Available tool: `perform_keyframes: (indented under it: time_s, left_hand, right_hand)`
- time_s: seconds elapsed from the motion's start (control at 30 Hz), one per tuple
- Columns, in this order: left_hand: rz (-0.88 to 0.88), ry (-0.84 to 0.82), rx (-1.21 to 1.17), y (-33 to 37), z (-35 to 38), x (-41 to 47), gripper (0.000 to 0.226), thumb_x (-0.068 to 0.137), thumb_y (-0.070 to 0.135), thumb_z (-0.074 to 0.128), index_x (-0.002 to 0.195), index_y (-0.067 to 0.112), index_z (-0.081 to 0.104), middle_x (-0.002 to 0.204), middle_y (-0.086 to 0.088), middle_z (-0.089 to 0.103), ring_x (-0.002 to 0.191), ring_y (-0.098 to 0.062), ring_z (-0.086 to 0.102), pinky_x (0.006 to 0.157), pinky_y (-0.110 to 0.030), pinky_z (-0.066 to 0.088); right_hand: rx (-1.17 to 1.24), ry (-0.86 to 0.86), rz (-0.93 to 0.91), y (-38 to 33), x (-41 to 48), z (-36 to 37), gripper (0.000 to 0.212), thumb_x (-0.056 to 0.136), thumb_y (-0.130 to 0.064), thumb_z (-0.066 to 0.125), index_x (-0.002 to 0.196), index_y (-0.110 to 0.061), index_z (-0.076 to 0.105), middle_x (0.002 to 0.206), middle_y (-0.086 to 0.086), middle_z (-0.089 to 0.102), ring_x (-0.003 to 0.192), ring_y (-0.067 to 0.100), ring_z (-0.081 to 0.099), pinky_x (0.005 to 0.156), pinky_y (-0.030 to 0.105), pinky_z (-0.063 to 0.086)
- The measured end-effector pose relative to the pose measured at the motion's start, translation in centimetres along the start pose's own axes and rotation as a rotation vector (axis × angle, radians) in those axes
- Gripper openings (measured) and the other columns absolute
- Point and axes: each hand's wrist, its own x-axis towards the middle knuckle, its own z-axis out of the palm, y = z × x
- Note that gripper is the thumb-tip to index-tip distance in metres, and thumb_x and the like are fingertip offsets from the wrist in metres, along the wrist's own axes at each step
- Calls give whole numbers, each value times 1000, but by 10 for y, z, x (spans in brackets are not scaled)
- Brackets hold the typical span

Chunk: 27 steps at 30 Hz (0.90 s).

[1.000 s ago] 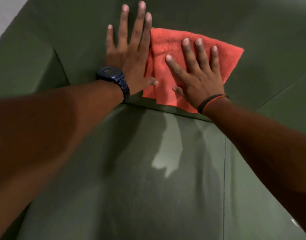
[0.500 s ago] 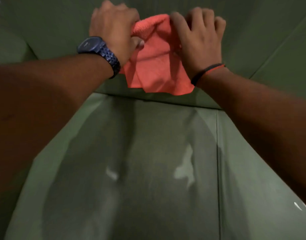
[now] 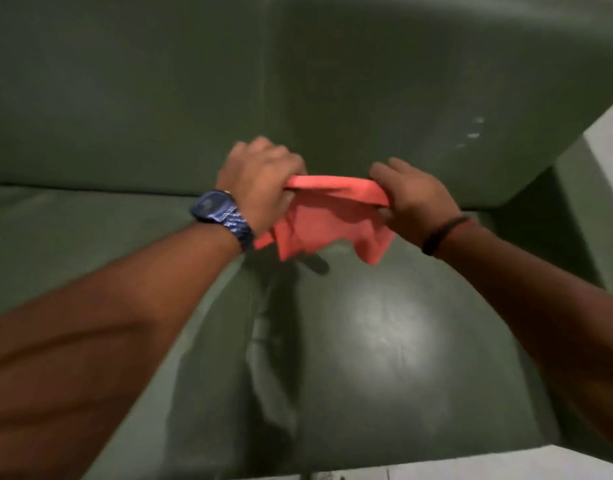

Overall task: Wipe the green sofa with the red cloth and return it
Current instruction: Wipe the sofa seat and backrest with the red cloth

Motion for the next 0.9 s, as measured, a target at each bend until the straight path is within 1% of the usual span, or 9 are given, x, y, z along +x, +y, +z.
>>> perform_keyframes:
  time_s: [0.17,0.27,0.33,0.4,0.47,0.53,0.63,0.8,0.9]
  left_hand:
    - [214,215,-99,96,42,10,6,71,10,58,70,12,63,68,-9,62,72,-31,59,61,-42,43]
    - [270,216,-168,123,83,-21,8,68,6,61,67,13,63,65,-9,61,65,-30,59,57,-38,44]
    - [302,82,-183,131,114,-58,10,66,5,64,69,14,63,67,-8,62,66,-29,60,57,-36,45]
    - [242,-167,-182,128,144,-101,21,64,16,73,83,15,66,83,-8,66,80,-29,62,67,-37,49]
    - [12,-539,-81,117,170,-141,79,55,45,80,124,19,51,129,-7,52,118,-27,47,96,-42,40]
    - [-207,-783,24,105,187,-174,131,42,68,75,146,25,8,155,-3,13,140,-26,10,111,-51,16]
    - [-307,-874,98,97,203,-196,156,31,81,67,135,26,-36,154,1,-23,137,-24,-27,109,-59,-4]
    - [-338,-898,104,99,207,-193,158,31,82,67,124,26,-48,151,2,-32,132,-22,-35,108,-61,-9]
    - [-352,-902,112,101,206,-193,157,34,80,69,124,25,-48,147,2,-38,133,-24,-34,108,-62,-8]
  right_hand:
    - [-125,287,146,76,-100,-3,16,76,-20,57,86,-8,55,83,22,52,72,36,50,57,34,34]
    - [-141,304,133,92,-156,33,12,82,-17,57,91,-9,58,82,23,56,70,37,52,58,39,41]
    - [-106,135,112,88,-190,69,20,80,-14,63,99,-15,64,85,20,60,73,38,57,62,42,48]
    - [-87,-280,130,77,-221,106,36,84,-22,61,119,-28,59,106,12,63,88,35,60,74,40,49]
    - [-130,-553,153,66,-248,137,52,84,-49,52,133,-35,42,126,2,55,107,29,54,88,38,43]
    - [-55,-530,250,57,-261,155,65,79,-67,42,133,-31,40,130,4,52,115,27,50,94,40,42]
    - [83,-259,353,48,-241,177,65,84,-66,35,138,-29,35,142,14,42,128,33,42,104,48,38]
    - [99,-264,438,22,-201,226,68,86,-65,31,146,-39,11,159,10,7,144,36,2,113,59,6]
    - [-12,-252,342,28,-216,237,69,84,-69,26,145,-42,10,158,5,10,144,35,4,112,60,6]
